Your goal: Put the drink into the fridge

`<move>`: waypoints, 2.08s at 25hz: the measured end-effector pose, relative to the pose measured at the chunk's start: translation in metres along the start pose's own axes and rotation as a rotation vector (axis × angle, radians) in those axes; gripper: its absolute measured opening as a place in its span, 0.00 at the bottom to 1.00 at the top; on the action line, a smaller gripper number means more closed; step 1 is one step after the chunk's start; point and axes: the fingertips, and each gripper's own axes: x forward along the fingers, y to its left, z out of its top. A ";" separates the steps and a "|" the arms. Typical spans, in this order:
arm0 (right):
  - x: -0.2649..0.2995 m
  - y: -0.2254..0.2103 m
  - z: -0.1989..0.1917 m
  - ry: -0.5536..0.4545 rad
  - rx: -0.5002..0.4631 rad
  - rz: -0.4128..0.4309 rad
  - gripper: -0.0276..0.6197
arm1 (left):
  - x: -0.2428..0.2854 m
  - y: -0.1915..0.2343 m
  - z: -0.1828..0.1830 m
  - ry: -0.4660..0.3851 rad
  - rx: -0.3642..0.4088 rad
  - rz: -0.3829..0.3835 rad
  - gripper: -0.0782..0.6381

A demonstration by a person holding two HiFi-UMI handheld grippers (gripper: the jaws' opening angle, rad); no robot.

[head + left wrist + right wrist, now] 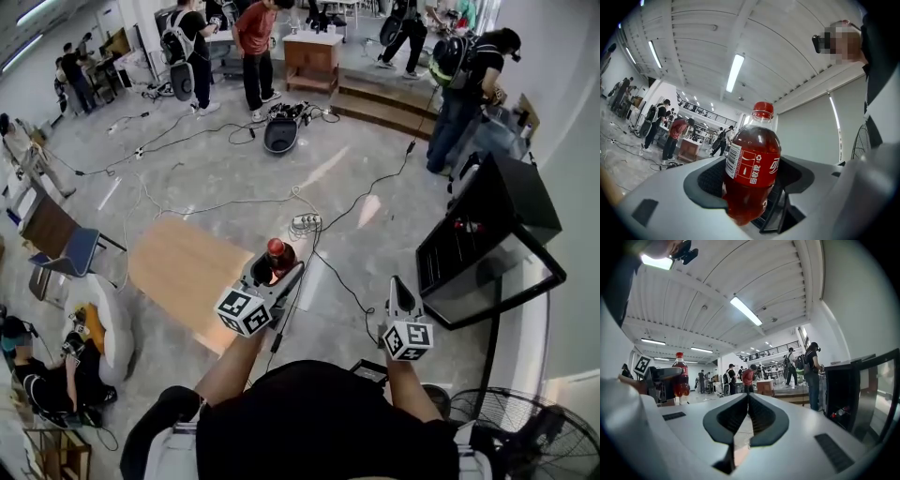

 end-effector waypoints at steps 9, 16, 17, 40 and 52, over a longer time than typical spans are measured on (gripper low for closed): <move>-0.017 -0.026 0.005 -0.009 -0.010 -0.031 0.08 | 0.015 -0.018 -0.007 0.011 -0.015 -0.024 0.59; -0.029 -0.054 0.007 -0.017 0.017 -0.043 0.08 | 0.029 -0.039 -0.018 0.009 -0.050 -0.028 0.59; -0.030 -0.058 0.007 -0.018 0.018 -0.045 0.08 | 0.031 -0.042 -0.019 0.009 -0.051 -0.029 0.59; -0.009 -0.132 0.007 -0.022 -0.028 -0.090 0.08 | 0.105 -0.057 -0.046 0.016 -0.043 -0.066 0.58; 0.118 -0.193 0.024 -0.029 -0.049 -0.136 0.08 | 0.217 0.030 -0.049 0.030 -0.059 -0.105 0.59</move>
